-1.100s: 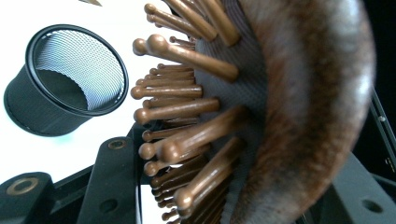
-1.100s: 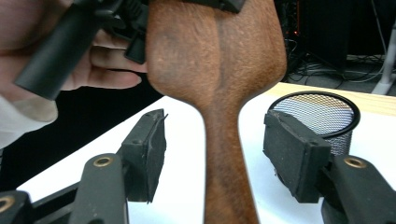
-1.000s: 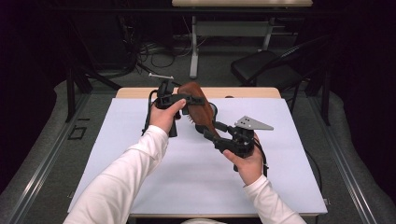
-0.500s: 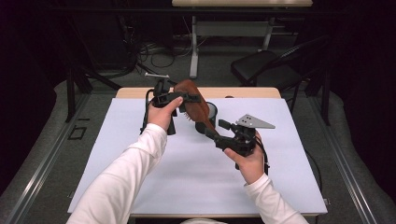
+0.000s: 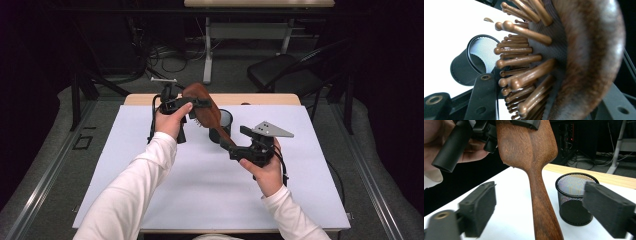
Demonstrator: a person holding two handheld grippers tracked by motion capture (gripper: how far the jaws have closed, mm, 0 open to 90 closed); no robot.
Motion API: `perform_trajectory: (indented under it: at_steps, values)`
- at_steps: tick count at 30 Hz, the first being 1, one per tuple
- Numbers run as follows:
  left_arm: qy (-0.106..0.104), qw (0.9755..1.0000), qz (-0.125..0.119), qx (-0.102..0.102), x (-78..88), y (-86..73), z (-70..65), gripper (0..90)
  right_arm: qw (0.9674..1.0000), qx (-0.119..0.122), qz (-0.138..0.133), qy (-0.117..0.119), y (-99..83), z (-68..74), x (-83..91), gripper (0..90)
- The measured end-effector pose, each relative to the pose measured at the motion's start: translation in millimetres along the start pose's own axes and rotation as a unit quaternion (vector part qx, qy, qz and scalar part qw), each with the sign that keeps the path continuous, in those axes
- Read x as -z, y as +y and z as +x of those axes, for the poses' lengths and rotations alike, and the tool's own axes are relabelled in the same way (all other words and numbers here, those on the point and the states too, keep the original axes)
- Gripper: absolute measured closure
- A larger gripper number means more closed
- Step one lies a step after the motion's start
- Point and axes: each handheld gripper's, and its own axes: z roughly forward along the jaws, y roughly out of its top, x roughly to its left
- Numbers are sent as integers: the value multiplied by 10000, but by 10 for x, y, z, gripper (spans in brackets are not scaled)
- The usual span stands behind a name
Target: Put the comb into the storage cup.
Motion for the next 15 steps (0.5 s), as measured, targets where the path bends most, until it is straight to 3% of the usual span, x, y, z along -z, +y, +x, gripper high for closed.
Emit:
perform_trajectory:
  at_steps: [5, 10, 15]
  values:
    - [48, 10000, -75, -40, 23, 17, 14, 486, 10000, 7, 41, -59, 18, 20, 6, 5]
    - [69, 9999, -117, -47, 24, 33, 31, 485, 9995, 125, 194, -194, 20, 36, 5, 0]
    - [100, 9997, -198, -53, 21, 50, 45, 485, 9995, 117, 243, -158, 23, 39, 13, 0]
